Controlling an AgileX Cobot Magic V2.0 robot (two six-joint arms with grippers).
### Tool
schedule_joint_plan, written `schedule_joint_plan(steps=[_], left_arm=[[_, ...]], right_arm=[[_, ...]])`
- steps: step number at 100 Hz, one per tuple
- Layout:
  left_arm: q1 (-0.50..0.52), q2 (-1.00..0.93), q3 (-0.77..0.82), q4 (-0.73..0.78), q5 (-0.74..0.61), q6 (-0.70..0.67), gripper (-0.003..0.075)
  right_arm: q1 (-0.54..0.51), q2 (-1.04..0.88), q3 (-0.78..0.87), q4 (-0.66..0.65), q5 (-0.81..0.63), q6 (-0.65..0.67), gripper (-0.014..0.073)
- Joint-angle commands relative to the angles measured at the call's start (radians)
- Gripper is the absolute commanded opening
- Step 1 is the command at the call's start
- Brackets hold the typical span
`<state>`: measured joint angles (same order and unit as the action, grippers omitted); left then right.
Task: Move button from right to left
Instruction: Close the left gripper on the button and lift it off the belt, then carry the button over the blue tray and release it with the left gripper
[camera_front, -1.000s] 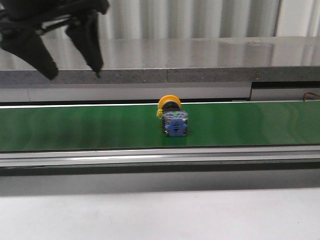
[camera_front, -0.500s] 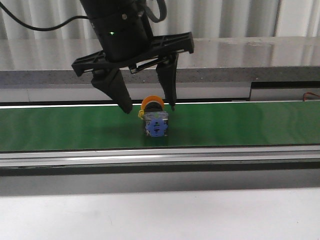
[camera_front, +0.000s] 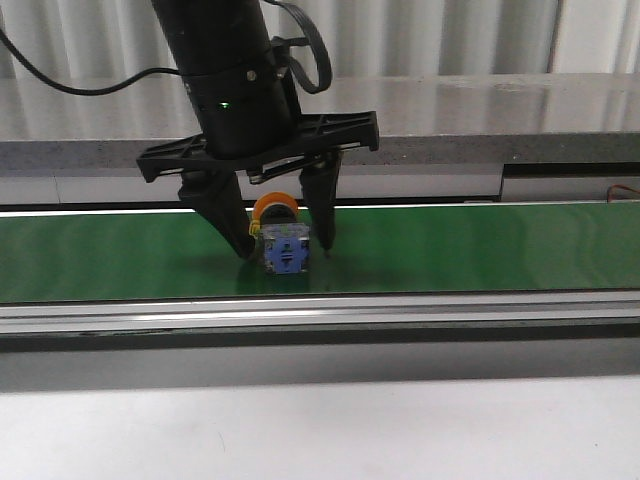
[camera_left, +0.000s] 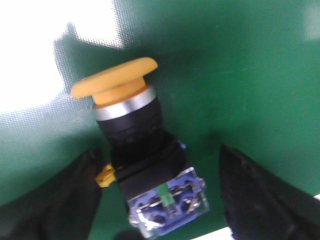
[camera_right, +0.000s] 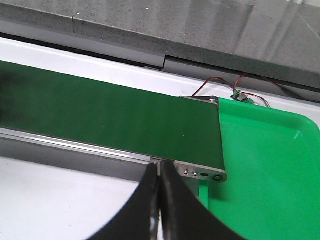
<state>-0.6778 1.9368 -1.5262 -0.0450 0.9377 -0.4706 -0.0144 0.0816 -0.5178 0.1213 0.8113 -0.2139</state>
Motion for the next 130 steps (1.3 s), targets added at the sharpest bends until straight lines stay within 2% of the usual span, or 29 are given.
schedule_joint_plan(steps=[1, 10, 23, 45, 69, 85, 109, 130], left_arm=[[-0.007, -0.048, -0.032, 0.006, 0.0, -0.013, 0.0345], [-0.007, -0.055, -0.032, 0.027, 0.012, -0.023, 0.0258], [-0.005, -0.08, -0.034, 0.045, 0.012, -0.023, 0.0178], [0.005, -0.147, -0.069, 0.105, 0.052, -0.023, 0.0169], [0.091, -0.233, -0.079, 0.203, 0.158, -0.017, 0.0168], [0.191, -0.27, -0.078, 0.258, 0.225, 0.071, 0.0168], [0.415, -0.281, -0.076, 0.313, 0.326, 0.207, 0.0168], [0.608, -0.279, -0.067, 0.393, 0.326, 0.29, 0.0168]], right_arm=[[0.0, 0.012, -0.021, -0.002, -0.068, -0.008, -0.0066], [0.0, 0.012, -0.021, -0.002, -0.068, -0.008, -0.0066], [0.0, 0.012, -0.021, -0.002, -0.068, -0.008, -0.0066], [0.0, 0.012, -0.021, -0.002, -0.068, -0.008, -0.0066], [0.0, 0.012, -0.021, -0.002, -0.068, -0.008, -0.0066], [0.0, 0.012, -0.021, -0.002, -0.068, -0.008, -0.0066], [0.0, 0.012, -0.021, -0.002, -0.068, -0.008, -0.0066], [0.0, 0.012, -0.021, -0.002, -0.068, -0.008, -0.0066]])
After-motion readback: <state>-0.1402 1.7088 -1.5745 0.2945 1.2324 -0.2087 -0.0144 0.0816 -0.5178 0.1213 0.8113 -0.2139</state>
